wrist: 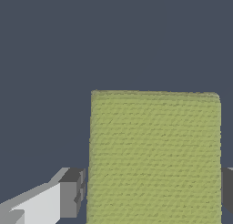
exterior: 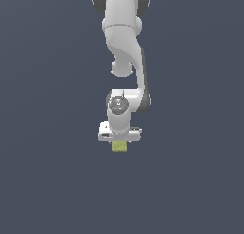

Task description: Pick up the object and move it to a goal position.

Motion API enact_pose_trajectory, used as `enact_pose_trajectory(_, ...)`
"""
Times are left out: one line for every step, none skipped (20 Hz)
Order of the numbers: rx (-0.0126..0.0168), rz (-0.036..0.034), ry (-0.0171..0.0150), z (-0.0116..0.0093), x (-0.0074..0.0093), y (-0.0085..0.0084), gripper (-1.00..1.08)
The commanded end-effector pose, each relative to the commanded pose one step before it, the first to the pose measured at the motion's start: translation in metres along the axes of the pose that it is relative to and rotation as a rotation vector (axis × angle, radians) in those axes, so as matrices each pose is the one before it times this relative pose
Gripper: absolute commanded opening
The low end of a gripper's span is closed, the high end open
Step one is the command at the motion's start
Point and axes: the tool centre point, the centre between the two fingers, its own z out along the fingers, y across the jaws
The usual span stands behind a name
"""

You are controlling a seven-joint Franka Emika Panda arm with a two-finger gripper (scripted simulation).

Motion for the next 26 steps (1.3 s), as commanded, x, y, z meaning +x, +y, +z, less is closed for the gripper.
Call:
enact_pose_trajectory(0.00013, -0.00038, 0.00110, 0.00107, 0.00072, -0.00029, -1.00)
enact_pose_trajectory(0.00000, 0.00000, 0.00000, 0.00000, 0.00000, 0.00000, -1.00)
enact_pose_trajectory(0.00000, 0.00000, 0.00000, 0.00000, 0.00000, 0.00000, -1.00)
enact_pose_trajectory(0.00000, 0.00000, 0.00000, 0.00000, 0.00000, 0.00000, -1.00)
enact_pose_trajectory(0.00000, 0.00000, 0.00000, 0.00000, 0.00000, 0.00000, -1.00)
enact_pose_trajectory(0.00000, 0.00000, 0.00000, 0.00000, 0.00000, 0.00000, -1.00)
enact_pose_trajectory(0.00000, 0.00000, 0.00000, 0.00000, 0.00000, 0.00000, -1.00)
enact_pose_trajectory(0.00000, 0.00000, 0.00000, 0.00000, 0.00000, 0.00000, -1.00)
enact_pose_trajectory(0.00000, 0.00000, 0.00000, 0.00000, 0.00000, 0.00000, -1.00)
enact_pose_trajectory(0.00000, 0.00000, 0.00000, 0.00000, 0.00000, 0.00000, -1.00)
enact_pose_trajectory(0.00001, -0.00031, 0.00116, -0.00126, 0.00023, 0.00032, -1.00)
enact_pose_trajectory(0.00000, 0.00000, 0.00000, -0.00030, 0.00000, 0.00035, -1.00)
enact_pose_trajectory(0.00000, 0.00000, 0.00000, -0.00089, -0.00001, 0.00105, -1.00)
enact_pose_trajectory(0.00000, 0.00000, 0.00000, -0.00149, -0.00002, 0.00175, -1.00)
enact_pose_trajectory(0.00000, 0.00000, 0.00000, -0.00210, -0.00003, 0.00247, -1.00)
enact_pose_trajectory(0.00000, 0.00000, 0.00000, -0.00273, -0.00003, 0.00321, -1.00)
enact_pose_trajectory(0.00000, 0.00000, 0.00000, -0.00338, -0.00004, 0.00397, -1.00)
enact_pose_trajectory(0.00000, 0.00000, 0.00000, -0.00406, -0.00004, 0.00476, -1.00)
enact_pose_trajectory(0.00000, 0.00000, 0.00000, -0.00475, -0.00004, 0.00556, -1.00)
enact_pose_trajectory(0.00000, 0.00000, 0.00000, -0.00541, -0.00004, 0.00633, -1.00)
enact_pose_trajectory(0.00000, 0.00000, 0.00000, -0.00602, -0.00003, 0.00704, -1.00)
enact_pose_trajectory(0.00000, 0.00000, 0.00000, -0.00659, -0.00002, 0.00769, -1.00)
enact_pose_trajectory(0.00000, 0.00000, 0.00000, -0.00710, -0.00001, 0.00828, -1.00)
enact_pose_trajectory(0.00065, 0.00023, -0.00007, -0.00748, 0.00000, 0.00901, -1.00)
enact_pose_trajectory(0.00000, 0.00000, 0.00000, -0.00799, 0.00004, 0.00929, -1.00)
enact_pose_trajectory(0.00000, 0.00000, 0.00000, -0.00820, 0.00006, 0.00953, -1.00)
